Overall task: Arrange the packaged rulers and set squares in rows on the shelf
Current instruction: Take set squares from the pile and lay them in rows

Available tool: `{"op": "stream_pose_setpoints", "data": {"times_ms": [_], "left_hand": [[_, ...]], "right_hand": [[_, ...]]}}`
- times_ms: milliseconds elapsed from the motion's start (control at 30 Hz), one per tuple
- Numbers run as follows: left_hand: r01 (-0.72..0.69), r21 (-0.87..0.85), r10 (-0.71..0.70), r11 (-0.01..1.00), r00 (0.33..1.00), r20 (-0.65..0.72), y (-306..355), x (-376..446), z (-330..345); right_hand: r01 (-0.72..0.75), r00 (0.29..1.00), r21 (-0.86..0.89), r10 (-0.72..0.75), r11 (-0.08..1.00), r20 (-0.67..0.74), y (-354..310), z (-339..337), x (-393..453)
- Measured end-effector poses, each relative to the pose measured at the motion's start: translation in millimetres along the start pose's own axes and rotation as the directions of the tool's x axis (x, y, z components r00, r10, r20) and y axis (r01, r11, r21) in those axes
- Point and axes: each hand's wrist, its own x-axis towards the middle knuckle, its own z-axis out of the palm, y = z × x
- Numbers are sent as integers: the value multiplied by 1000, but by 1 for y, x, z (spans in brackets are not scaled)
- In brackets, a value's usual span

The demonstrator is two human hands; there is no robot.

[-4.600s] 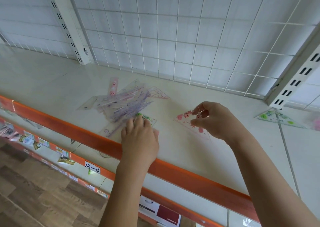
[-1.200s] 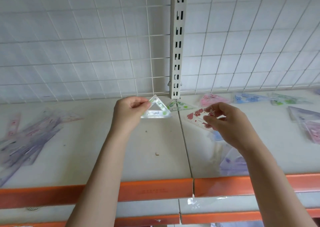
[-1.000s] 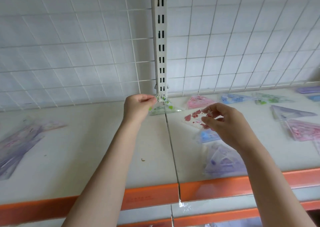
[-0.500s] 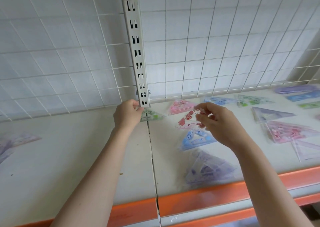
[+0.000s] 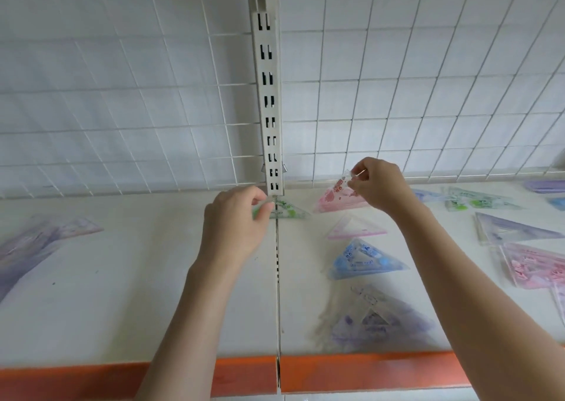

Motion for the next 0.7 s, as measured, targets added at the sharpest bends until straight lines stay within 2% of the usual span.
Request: {"op": "stream_pose_setpoints", "data": {"times_ms": [300, 400, 533, 700], "left_hand": [[54, -5, -54, 999, 997, -46, -12, -20, -9], [114, -63, -119, 991, 989, -84, -22, -24, -11], [172, -97, -181, 980, 979, -96, -40, -27, -19], [242, -111, -255, 964, 959, -122, -75, -36, -42]], "right_hand": [[-18, 997, -252, 36, 968, 70, 0, 22, 18], [15, 999, -263, -4, 965, 44, -10, 27, 14], [172, 983, -210, -155, 962, 94, -52, 45, -6], [388, 911, -144, -355, 910, 210, -119, 83, -37]]}}
